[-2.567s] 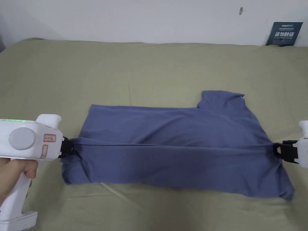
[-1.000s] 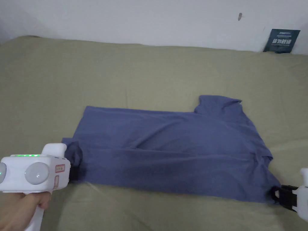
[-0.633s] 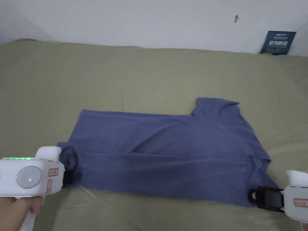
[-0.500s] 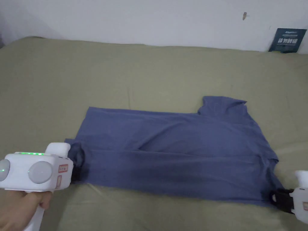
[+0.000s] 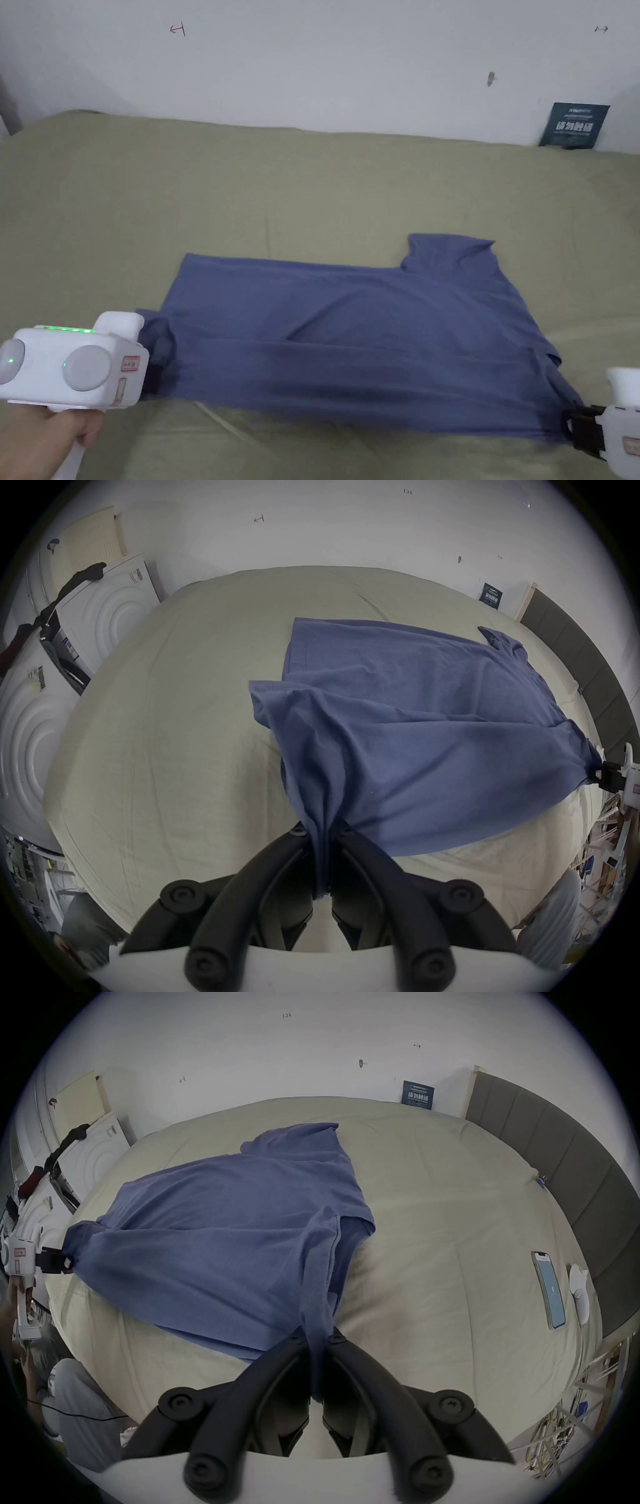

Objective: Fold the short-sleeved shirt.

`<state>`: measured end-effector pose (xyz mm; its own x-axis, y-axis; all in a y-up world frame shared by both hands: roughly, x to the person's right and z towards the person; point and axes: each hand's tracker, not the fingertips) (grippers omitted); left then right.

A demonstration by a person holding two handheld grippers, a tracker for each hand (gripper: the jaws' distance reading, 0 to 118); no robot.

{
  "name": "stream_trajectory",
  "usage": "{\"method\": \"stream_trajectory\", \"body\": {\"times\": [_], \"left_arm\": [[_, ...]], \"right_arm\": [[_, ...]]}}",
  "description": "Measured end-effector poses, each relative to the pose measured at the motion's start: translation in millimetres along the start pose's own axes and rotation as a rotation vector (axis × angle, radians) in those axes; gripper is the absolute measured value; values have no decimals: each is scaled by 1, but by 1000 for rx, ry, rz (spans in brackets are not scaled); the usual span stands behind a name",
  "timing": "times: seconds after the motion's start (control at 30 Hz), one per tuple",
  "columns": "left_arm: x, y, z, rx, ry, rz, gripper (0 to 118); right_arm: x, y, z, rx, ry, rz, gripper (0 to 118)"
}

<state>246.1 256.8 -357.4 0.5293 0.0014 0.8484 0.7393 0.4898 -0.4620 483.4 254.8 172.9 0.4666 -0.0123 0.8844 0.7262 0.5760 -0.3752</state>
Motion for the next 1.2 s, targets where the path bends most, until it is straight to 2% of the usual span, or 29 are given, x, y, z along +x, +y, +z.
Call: {"method": "stream_trajectory", "body": {"times": [0.27, 0.47, 0.5, 0.53, 0.57, 0.6, 0.63, 0.67, 0.8, 0.93, 0.97, 1.0, 1.03, 1.07, 1.13, 1.2], "left_arm": [[-16, -71, 39, -30, -20, 17, 5], [-26, -113, 55, -15, -47, 32, 5], [-27, -113, 56, 2, -51, 34, 9], [-28, -113, 58, 48, -69, 39, 33], [-30, -113, 60, 62, -65, 42, 80], [-31, -112, 61, 51, -34, 48, 118], [-33, -110, 61, 32, -15, 52, 113], [-33, -111, 70, 114, -35, 51, 112], [-37, -111, 80, 105, -3, 47, 112], [-35, -63, 78, 150, -23, 73, 110], [-33, -36, 74, 141, -33, 72, 105], [-31, -23, 68, 139, -39, 73, 74], [-29, -8, 60, 129, -50, 72, 24], [-27, 2, 45, 174, -70, 72, 0], [-14, 37, 20, 113, -13, 31, 0], [-13, 66, -5, 92, -32, 36, 0]], "right_arm": [[1, -59, 47, -24, 35, -17, 7], [4, -93, 58, -33, 47, -48, 8], [6, -95, 56, -19, 62, -70, 19], [6, -96, 56, -9, 86, -96, 50], [5, -97, 59, -6, 38, -96, 89], [6, -97, 60, -6, 30, -86, 118], [7, -97, 66, 1, 39, -80, 118], [9, -95, 73, 56, 19, -88, 118], [18, -74, 80, 87, 31, -112, 118], [13, -39, 73, 108, 52, -114, 117], [11, -28, 68, 116, 61, -108, 108], [10, -18, 63, 117, 65, -103, 68], [2, -8, 55, 120, 39, -83, 21], [-1, 0, 46, 139, 8, -49, 0], [-5, 18, 27, 93, 18, -50, 0], [-10, 32, 11, 90, 19, -47, 0]]}}
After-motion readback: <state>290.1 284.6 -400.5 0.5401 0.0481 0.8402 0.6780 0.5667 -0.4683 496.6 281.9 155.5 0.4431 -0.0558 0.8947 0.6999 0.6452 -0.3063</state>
